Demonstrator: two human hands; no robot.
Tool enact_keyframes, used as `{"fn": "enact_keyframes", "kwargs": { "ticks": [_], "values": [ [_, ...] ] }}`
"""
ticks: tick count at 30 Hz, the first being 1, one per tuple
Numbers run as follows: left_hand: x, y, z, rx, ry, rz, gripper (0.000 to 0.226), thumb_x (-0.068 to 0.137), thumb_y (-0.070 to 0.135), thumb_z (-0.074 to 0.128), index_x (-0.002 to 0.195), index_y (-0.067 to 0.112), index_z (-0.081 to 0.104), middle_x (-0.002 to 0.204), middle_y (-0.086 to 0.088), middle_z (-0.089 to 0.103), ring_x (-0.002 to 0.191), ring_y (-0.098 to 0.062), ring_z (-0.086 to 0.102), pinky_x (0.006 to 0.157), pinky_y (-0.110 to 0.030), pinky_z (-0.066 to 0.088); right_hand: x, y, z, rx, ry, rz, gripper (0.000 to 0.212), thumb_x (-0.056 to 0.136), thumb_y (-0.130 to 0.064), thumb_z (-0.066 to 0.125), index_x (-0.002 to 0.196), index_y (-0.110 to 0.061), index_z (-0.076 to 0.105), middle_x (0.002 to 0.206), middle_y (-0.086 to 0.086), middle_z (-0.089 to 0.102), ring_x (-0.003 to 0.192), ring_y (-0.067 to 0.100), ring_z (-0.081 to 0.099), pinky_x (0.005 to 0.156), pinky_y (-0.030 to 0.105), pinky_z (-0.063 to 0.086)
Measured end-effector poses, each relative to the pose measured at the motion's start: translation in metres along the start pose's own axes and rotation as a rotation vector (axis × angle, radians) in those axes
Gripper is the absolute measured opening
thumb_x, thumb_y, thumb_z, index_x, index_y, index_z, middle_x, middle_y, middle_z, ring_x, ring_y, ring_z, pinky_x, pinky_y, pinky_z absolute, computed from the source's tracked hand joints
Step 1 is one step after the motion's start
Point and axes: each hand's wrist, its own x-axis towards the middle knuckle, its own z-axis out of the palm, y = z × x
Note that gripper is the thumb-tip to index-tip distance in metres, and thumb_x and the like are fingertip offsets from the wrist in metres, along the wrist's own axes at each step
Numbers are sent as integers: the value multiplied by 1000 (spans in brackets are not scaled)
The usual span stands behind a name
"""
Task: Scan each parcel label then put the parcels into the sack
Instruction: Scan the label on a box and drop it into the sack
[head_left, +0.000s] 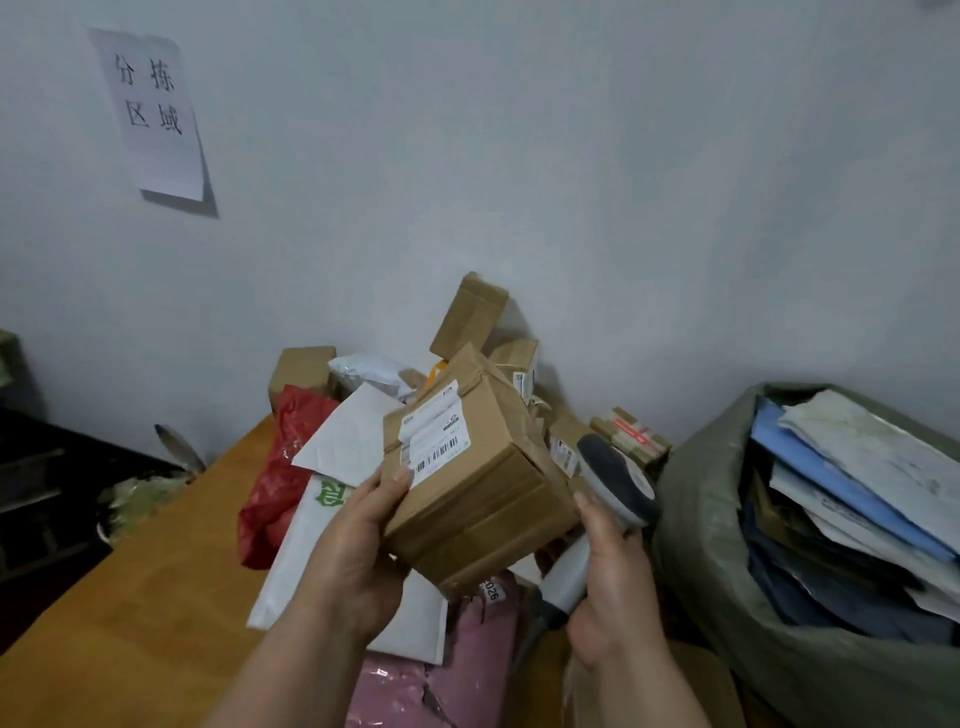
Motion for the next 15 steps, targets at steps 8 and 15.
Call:
{"fn": "enact_keyframes", "kwargs": {
  "ticks": [8,15],
  "values": [
    [-23,-4,-13,40,-213,8,44,82,48,64,125,45,64,125,-1,70,111,-29,67,97,-61,46,-16,20,-7,-116,60,-69,36,94,-32,64,129,-24,61,107,6,73,98,28,69,89,50,57],
    [-32,-5,0,94,-244,68,46,70,34,79,116,29,72,118,-9,73,96,-26,74,73,-43,62,-24,5,-15,-173,45,-79,28,93,-22,66,119,-23,60,100,11,71,91,33,68,89,50,57]
  ]
}}
